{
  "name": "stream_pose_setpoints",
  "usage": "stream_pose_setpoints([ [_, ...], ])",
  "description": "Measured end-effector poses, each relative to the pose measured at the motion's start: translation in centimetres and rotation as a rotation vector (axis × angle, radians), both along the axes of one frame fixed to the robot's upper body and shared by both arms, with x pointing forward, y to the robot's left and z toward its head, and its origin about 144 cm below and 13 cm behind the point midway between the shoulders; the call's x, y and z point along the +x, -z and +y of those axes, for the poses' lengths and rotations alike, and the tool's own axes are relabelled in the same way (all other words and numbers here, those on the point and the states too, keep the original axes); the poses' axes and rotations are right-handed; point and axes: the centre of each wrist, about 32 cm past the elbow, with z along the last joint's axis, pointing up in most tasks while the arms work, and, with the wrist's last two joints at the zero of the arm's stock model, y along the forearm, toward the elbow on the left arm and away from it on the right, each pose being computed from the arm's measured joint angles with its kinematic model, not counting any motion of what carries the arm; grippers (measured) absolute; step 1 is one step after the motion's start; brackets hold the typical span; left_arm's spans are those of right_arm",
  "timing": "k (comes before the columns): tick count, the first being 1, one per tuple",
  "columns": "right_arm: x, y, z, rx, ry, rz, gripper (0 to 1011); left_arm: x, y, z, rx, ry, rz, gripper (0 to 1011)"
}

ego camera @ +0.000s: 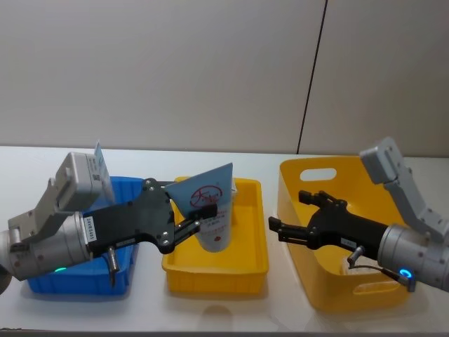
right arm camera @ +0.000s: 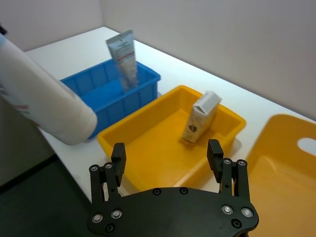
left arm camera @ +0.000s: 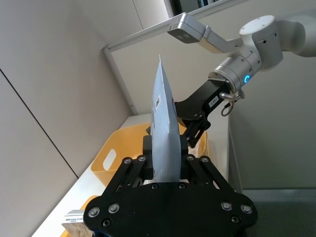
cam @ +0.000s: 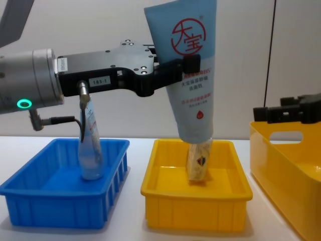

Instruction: Bimanual collaborative sorting of washing and personal care products

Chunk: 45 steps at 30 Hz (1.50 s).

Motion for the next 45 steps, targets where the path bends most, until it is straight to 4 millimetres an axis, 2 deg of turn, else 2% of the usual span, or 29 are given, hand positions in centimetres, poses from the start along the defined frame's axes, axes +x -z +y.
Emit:
stream_pose_setpoints([
  [17, 2.6, -1.6, -0.4, 0.019, -0.213, 0.019, 1004, 0.0, 0.0, 0.0, 0.0, 0.0, 0.0, 240],
  [45, 6.0, -2.6, -0.7, 0.043, -0.439, 0.043, 1004, 0.0, 0.0, 0.0, 0.0, 0.0, 0.0, 240],
])
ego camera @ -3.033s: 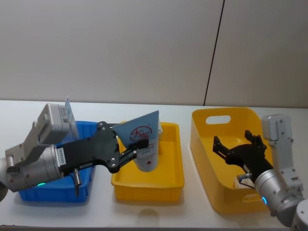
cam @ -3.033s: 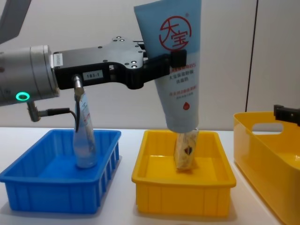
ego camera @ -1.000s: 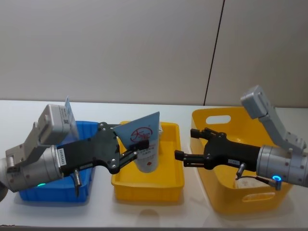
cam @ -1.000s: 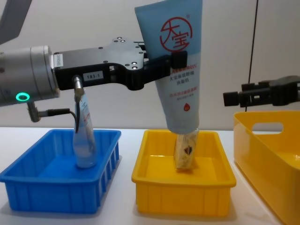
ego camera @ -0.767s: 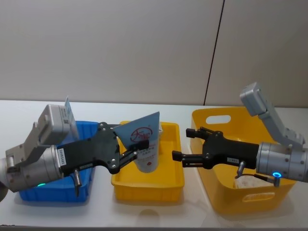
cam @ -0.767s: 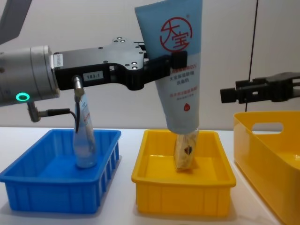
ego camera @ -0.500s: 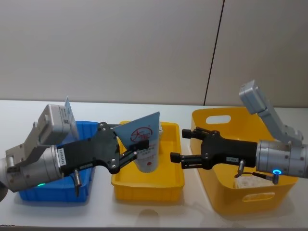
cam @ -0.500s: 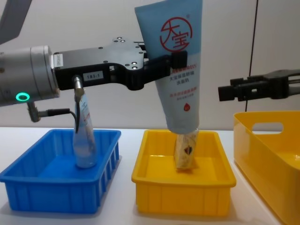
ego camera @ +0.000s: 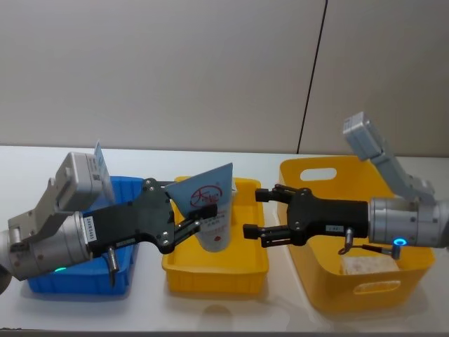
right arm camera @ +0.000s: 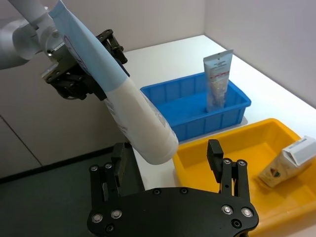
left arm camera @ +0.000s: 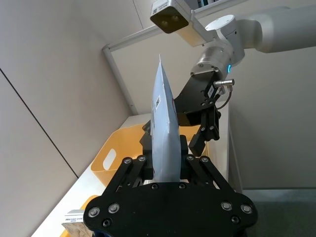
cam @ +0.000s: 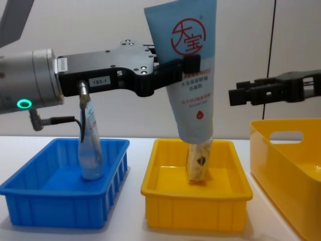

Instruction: Bimanual collaborative sorting of washing and personal care products

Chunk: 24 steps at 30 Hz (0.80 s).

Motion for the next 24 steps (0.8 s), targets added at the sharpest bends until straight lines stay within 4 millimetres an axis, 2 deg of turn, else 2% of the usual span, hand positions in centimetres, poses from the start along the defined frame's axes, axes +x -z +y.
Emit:
stream_pose_setpoints([
  [24, 3.8, -0.1, 2.5, -0.054, -0.143, 0.041, 1004, 0.0, 0.0, 0.0, 0.0, 0.0, 0.0, 240],
])
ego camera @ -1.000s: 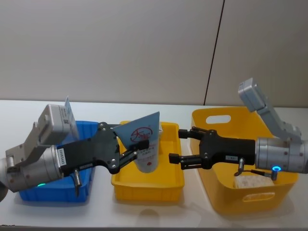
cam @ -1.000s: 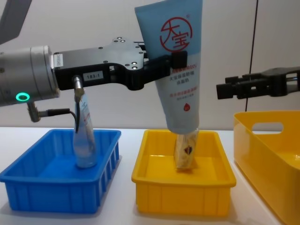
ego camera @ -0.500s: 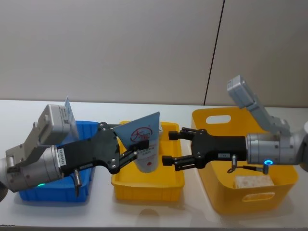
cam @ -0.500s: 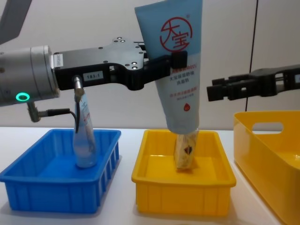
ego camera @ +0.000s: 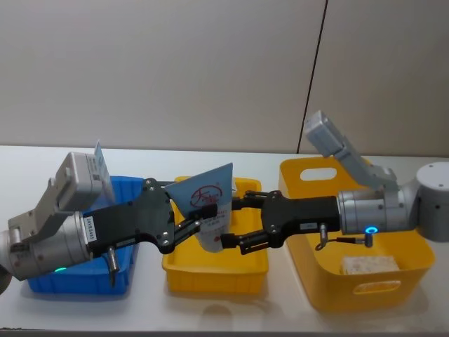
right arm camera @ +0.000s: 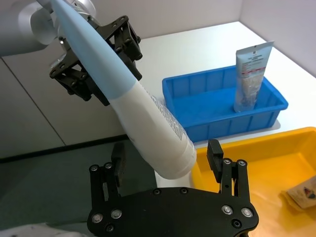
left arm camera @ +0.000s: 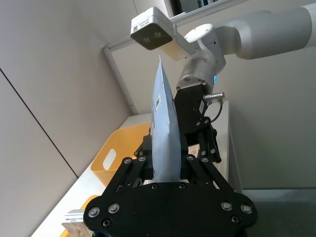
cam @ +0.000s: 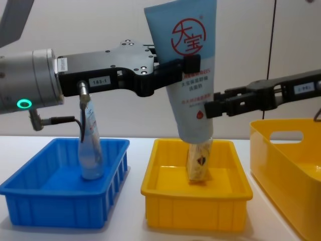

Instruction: Bimanual collaborative sorting of washing and personal care products

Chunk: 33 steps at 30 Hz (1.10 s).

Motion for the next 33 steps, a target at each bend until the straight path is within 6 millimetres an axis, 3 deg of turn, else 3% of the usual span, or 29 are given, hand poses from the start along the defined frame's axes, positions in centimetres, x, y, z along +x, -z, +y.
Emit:
stream_pose_setpoints([
  [33, 3.8, -1.1, 3.3, -0.066, -0.159, -0.011, 1003, 0.0, 0.0, 0.0, 0.0, 0.0, 0.0, 240],
])
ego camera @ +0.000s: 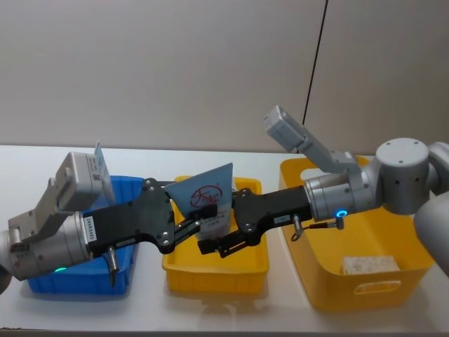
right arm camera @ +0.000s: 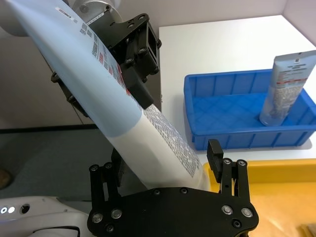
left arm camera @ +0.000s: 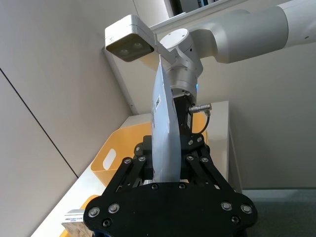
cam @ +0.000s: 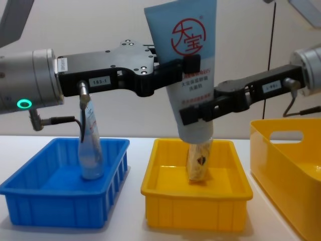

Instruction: Bimanual collaborative sorting of washing and personal care products

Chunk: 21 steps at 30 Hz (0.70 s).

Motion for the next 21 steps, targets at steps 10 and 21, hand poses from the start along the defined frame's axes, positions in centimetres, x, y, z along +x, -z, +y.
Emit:
stream_pose_setpoints([
  [10, 0.4, 0.1, 1.0, -0.01, -0.022, -0.001, 861, 0.0, 0.0, 0.0, 0.0, 0.0, 0.0, 240],
  [21, 0.4, 0.0, 1.6, -0.016, -0.033, -0.008, 572, 0.0, 0.0, 0.0, 0.0, 0.0, 0.0, 240],
])
